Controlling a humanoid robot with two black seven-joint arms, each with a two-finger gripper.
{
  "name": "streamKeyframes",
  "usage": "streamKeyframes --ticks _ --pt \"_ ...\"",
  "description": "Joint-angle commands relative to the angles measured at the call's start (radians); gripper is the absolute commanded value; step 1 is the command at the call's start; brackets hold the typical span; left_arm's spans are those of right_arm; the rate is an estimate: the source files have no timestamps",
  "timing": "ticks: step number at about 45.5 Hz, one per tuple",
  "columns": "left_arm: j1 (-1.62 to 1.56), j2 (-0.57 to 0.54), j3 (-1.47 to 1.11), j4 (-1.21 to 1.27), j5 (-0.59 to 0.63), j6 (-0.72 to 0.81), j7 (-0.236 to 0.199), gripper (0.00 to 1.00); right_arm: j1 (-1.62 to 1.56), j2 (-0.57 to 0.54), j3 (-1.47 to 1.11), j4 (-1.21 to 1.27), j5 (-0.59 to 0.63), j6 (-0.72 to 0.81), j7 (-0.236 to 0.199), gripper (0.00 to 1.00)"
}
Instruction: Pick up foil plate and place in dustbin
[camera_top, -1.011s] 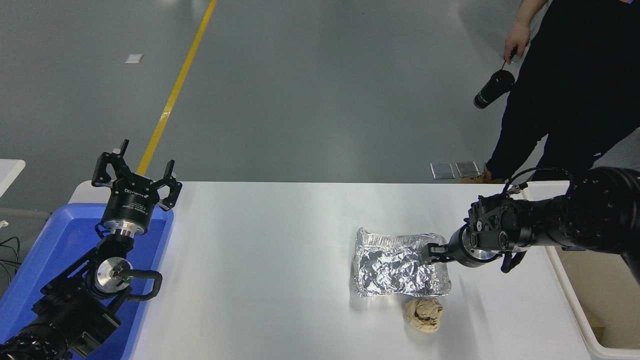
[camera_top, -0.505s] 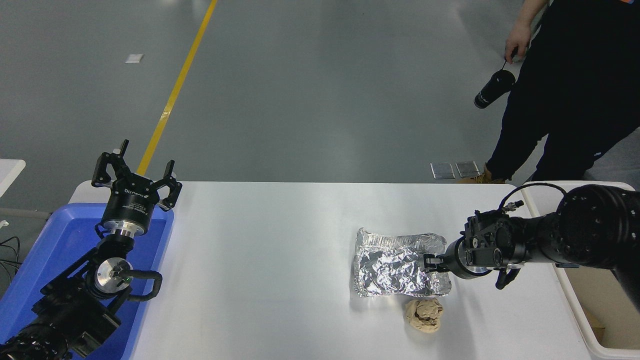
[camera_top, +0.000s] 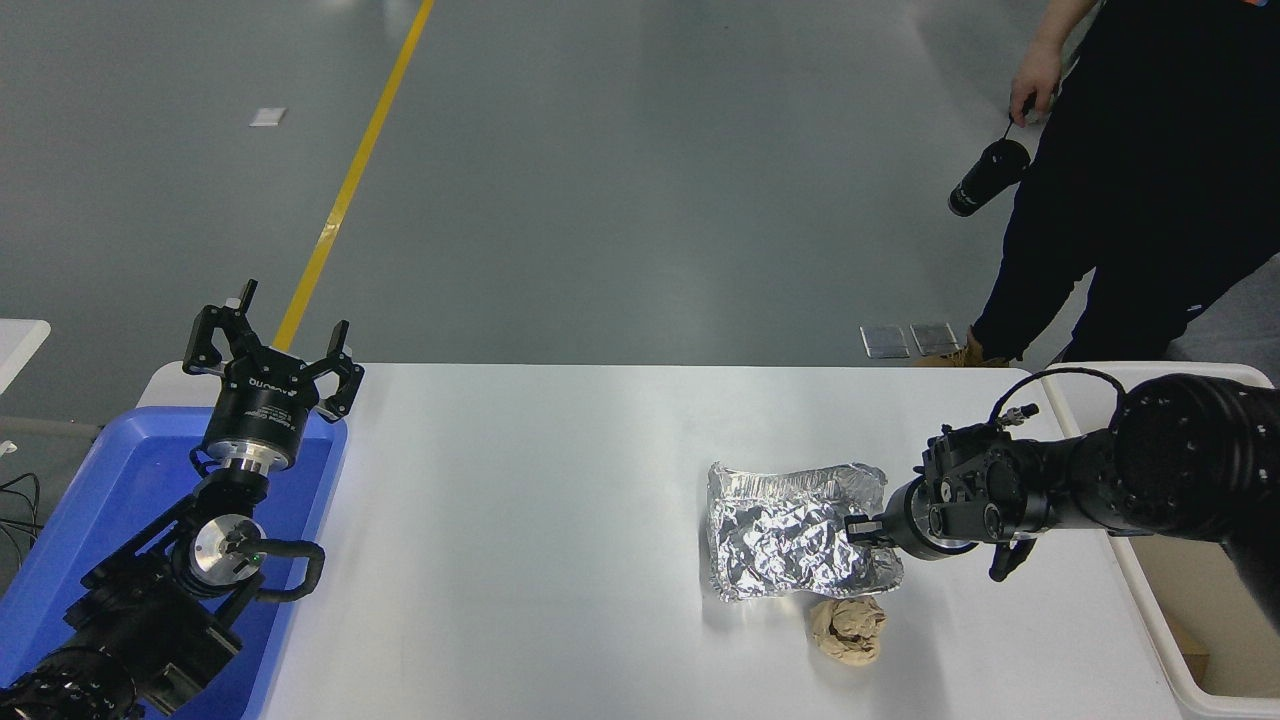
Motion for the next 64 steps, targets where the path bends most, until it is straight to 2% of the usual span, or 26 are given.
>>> streamKeyframes --ticks 1,14,26,35,49,64 --pt "0.0 0.0 0.0 0.0 0.0 0.0 0.0 0.98 0.059 -0.008 0.003 0.016 0.002 0.015 0.002 0.0" --pt "0.0 0.0 0.0 0.0 0.0 0.0 0.0 0.98 0.269 -0.122 0.04 0.133 0.008 0.11 0.037 0.0" --pt "0.0 0.0 0.0 0.0 0.0 -0.001 0.0 0.98 0.553 -0.279 0.019 0.335 0.008 0.222 0.037 0.0" --pt "0.0 0.0 0.0 0.0 0.0 0.0 0.0 0.98 0.781 -0.376 0.013 0.432 0.007 0.378 0.037 0.0" --pt "0.0 0.001 0.0 0.0 0.0 0.0 0.0 0.98 1.055 -0.434 0.025 0.481 0.007 0.57 0.037 0.0" --pt "0.0 0.0 0.0 0.0 0.0 -0.001 0.0 0.98 1.087 -0.431 0.025 0.483 0.005 0.596 0.036 0.0"
